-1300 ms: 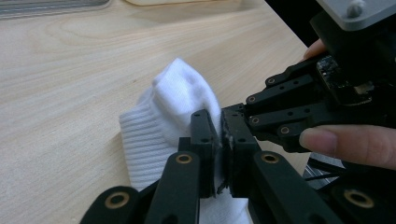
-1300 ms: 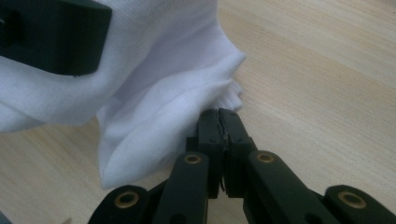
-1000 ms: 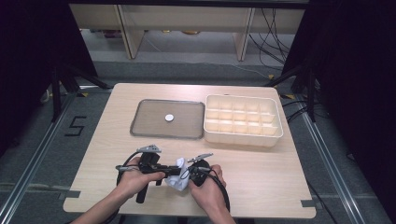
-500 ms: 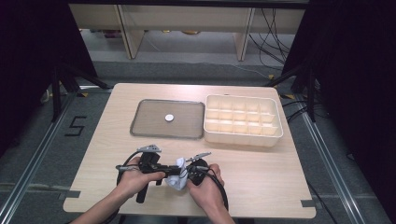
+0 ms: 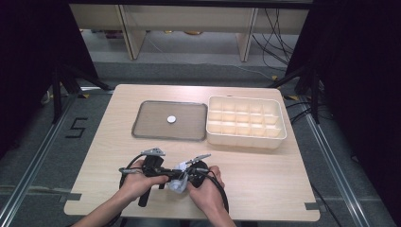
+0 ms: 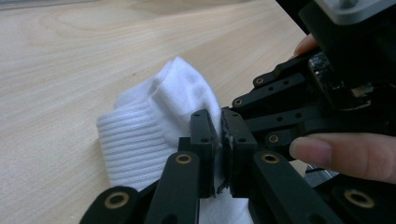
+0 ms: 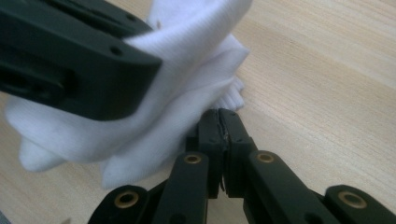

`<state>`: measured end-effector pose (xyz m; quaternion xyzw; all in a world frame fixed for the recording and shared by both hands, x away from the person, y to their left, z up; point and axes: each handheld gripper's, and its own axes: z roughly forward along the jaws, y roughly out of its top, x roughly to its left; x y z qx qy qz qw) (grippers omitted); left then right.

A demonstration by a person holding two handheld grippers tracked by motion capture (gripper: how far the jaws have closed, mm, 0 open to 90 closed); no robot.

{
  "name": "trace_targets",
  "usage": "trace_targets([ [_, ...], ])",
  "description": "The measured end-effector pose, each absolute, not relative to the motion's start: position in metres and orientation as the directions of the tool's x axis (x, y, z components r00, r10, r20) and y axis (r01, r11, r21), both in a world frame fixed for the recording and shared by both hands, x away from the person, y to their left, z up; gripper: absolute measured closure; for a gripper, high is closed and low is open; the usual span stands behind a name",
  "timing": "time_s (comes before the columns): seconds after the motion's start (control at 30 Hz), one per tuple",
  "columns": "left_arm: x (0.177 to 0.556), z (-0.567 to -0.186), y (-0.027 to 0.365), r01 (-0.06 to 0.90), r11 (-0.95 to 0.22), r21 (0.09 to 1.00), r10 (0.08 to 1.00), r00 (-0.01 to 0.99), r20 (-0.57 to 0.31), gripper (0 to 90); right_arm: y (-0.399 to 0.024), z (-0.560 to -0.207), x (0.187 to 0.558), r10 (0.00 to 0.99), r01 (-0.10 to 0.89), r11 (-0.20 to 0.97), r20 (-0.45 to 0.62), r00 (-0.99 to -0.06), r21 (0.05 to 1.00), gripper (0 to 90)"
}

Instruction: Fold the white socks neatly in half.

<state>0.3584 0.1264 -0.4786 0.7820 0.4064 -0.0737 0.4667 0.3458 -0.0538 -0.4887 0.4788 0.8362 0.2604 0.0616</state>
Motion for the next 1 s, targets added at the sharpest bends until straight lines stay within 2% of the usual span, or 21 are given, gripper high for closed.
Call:
trace_targets([
  [0.33,0.356,-0.487,0.12,0.695,-0.285,0.66,0.57,0.676,-0.467,84.0,-0.055,-0.489,0.347,0.832,0.777,0.404,0.159,-0.532,0.483,85.7],
  [0.47,0.355,-0.488,0.117,0.69,-0.284,0.666,0.576,0.678,-0.456,84.0,-0.065,-0.484,0.352,0.842,0.77,0.402,0.13,-0.523,0.495,83.2],
  [0.57,0.355,-0.489,0.115,0.681,-0.295,0.67,0.573,0.688,-0.446,83.9,-0.075,-0.465,0.359,0.862,0.777,0.323,0.17,-0.477,0.541,78.7],
  [0.63,0.355,-0.489,0.115,0.684,-0.293,0.668,0.574,0.685,-0.449,83.9,-0.079,-0.458,0.363,0.855,0.765,0.305,0.191,-0.483,0.568,75.9],
  [0.73,0.355,-0.489,0.114,0.681,-0.296,0.669,0.57,0.689,-0.448,83.9,-0.081,-0.45,0.365,0.85,0.77,0.286,0.219,-0.478,0.57,72.6],
  [0.77,0.355,-0.489,0.113,0.68,-0.294,0.672,0.575,0.687,-0.444,83.8,-0.079,-0.447,0.367,0.845,0.783,0.262,0.258,-0.468,0.565,69.8],
  [0.93,0.354,-0.489,0.113,0.673,-0.303,0.675,0.575,0.694,-0.433,83.7,-0.075,-0.454,0.37,0.83,0.781,0.269,0.275,-0.485,0.564,68.1],
  [1.0,0.354,-0.489,0.113,0.671,-0.304,0.676,0.578,0.694,-0.43,83.7,-0.072,-0.458,0.371,0.828,0.792,0.265,0.291,-0.479,0.55,70.8],
])
